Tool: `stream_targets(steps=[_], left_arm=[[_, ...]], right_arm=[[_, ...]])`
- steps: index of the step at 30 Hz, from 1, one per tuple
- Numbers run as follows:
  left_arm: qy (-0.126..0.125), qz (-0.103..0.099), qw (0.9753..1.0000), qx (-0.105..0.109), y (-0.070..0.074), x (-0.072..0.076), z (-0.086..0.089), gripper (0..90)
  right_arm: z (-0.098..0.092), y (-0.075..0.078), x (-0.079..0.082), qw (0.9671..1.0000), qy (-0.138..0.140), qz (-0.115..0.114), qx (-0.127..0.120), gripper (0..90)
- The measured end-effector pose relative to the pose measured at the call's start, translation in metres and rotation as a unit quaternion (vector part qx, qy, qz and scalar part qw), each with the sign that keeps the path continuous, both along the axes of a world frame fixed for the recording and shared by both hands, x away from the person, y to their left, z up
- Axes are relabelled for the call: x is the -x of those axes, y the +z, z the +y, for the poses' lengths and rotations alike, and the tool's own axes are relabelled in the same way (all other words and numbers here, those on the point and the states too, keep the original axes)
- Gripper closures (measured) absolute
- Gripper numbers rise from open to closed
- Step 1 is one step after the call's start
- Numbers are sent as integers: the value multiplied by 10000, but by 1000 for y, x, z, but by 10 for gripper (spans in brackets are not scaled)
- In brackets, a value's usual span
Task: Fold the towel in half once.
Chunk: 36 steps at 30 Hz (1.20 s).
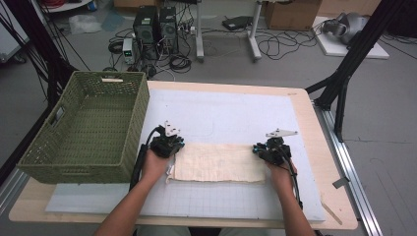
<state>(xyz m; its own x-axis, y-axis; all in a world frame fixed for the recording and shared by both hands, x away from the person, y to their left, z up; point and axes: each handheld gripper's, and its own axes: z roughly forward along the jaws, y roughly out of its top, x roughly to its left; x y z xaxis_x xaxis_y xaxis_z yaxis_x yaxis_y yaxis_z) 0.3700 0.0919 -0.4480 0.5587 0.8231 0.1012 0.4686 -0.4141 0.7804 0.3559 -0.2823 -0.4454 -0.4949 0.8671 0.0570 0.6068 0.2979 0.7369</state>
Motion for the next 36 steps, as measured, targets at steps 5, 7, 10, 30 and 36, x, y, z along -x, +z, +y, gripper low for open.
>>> stream_targets(steps=[5, 7, 10, 30, 36], left_arm=[[327, -95, 9991, 251, 5, -1, 7, 749], [232, -80, 9975, 670, 7, -2, 13, 686], [31, 59, 9928, 1200, 8, -3, 17, 579], [303, 344, 9849, 1670, 5, -8, 13, 868], [390, 214, 9846, 1693, 3, -14, 6, 867]], right_arm=[[-11, 4, 5, 9998, -167, 40, 128, 705], [-14, 9, 6, 9998, -152, -160, -16, 683], [-16, 15, 3, 9991, -143, -371, -173, 616], [-14, 7, -9, 9997, -43, -217, 40, 869], [-17, 12, -18, 9989, -262, -329, 190, 868]])
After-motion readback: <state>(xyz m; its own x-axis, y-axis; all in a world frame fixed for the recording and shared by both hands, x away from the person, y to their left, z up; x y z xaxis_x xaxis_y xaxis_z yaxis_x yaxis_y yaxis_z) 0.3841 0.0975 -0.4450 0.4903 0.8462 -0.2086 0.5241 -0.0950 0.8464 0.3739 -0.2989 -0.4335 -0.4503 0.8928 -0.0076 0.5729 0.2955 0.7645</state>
